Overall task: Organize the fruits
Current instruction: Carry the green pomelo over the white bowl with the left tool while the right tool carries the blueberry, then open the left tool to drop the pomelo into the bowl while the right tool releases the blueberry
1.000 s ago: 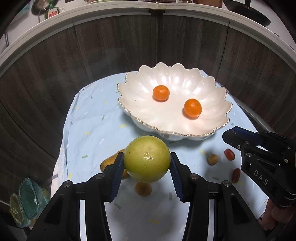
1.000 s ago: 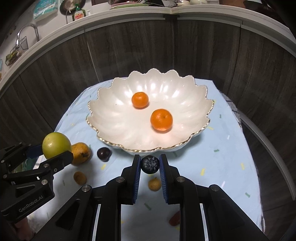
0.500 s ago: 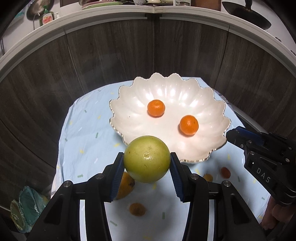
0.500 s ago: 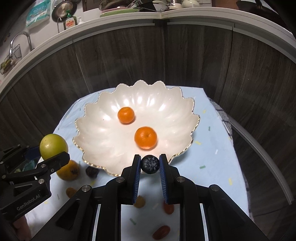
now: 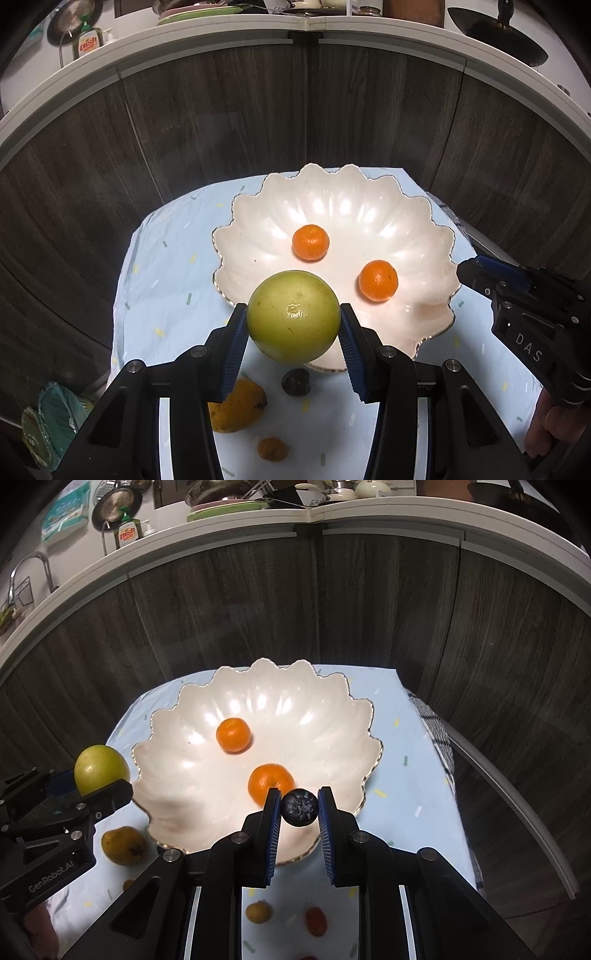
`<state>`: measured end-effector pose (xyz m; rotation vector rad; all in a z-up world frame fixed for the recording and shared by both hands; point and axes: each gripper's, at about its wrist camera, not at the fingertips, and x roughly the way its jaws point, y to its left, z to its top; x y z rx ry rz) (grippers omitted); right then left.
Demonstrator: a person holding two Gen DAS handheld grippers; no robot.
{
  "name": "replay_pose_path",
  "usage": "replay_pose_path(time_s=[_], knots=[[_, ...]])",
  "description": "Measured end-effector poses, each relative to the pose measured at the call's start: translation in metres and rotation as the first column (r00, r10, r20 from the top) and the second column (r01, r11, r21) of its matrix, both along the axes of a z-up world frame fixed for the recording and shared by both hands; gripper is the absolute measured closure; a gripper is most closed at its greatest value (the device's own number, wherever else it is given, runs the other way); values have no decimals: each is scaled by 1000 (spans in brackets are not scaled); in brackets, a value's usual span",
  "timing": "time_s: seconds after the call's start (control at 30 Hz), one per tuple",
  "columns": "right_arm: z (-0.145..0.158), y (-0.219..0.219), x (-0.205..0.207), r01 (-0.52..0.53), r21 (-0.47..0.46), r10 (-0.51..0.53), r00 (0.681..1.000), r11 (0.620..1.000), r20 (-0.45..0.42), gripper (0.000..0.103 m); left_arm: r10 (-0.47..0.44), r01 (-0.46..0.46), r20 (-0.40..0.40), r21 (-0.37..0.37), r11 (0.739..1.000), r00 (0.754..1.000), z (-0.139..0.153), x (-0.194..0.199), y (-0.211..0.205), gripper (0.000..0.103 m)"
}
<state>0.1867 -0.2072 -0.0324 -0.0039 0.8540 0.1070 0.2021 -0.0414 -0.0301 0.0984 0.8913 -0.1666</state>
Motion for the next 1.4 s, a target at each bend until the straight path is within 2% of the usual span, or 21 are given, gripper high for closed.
replay_pose_path(time_s=[0.7,1.4], knots=[[-15,-18,44,37,-21,-38,999,999,-38,82,13,-13,-22,1,1000,1000,-15,49,-5,56],[-32,-25,69,59,-28,-62,994,998,-87,82,17,-17,-59,4,1000,998,-35,72,-8,56]])
